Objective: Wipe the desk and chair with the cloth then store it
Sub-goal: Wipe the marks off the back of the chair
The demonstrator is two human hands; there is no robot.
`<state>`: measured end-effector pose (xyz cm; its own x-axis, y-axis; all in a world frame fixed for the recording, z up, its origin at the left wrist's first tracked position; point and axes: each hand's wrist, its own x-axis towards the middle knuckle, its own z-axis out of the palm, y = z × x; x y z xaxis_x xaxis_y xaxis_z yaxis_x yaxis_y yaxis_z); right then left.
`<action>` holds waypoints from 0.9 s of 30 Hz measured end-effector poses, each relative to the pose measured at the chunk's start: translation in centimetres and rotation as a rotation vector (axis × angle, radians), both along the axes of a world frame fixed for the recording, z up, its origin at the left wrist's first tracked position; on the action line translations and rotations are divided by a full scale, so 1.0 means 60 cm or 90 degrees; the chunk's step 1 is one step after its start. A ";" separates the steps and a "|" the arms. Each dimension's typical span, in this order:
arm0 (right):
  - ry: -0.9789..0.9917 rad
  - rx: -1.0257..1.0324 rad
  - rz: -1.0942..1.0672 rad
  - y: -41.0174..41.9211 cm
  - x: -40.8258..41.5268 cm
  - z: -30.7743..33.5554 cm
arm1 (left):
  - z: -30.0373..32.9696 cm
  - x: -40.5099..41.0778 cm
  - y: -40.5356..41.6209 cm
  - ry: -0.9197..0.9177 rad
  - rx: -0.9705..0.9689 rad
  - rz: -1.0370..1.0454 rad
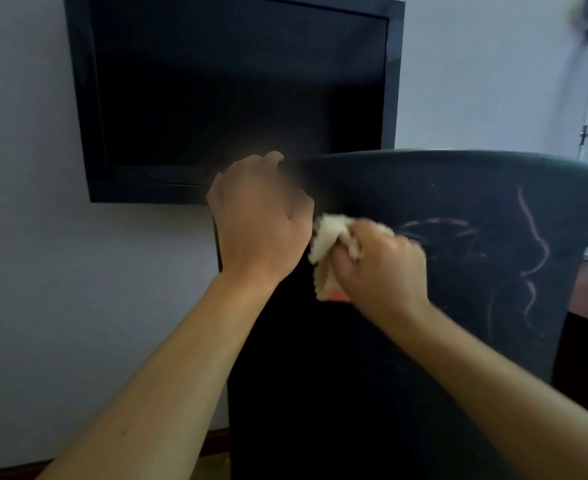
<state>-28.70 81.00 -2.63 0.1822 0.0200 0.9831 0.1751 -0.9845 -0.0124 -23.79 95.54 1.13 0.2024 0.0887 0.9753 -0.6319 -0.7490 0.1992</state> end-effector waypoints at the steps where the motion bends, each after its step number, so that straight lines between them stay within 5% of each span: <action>1: -0.029 0.017 0.017 0.003 -0.004 0.040 | 0.000 0.000 -0.001 0.003 0.001 0.001; 4: 0.005 0.038 0.032 0.020 -0.003 0.064 | 0.002 0.005 -0.001 0.003 -0.002 -0.001; 10: 0.195 -0.019 0.028 0.010 0.008 -0.156 | -0.002 0.009 -0.002 -0.007 -0.021 0.002; 18: -0.003 0.116 0.080 0.009 -0.009 0.075 | 0.001 0.006 -0.001 -0.009 -0.013 0.002; 24: 0.157 0.128 0.061 -0.008 0.004 -0.107 | 0.001 0.009 0.002 0.004 0.007 0.012; 27: 0.127 0.106 0.033 -0.016 0.003 -0.068 | -0.001 0.006 -0.003 0.004 0.001 0.023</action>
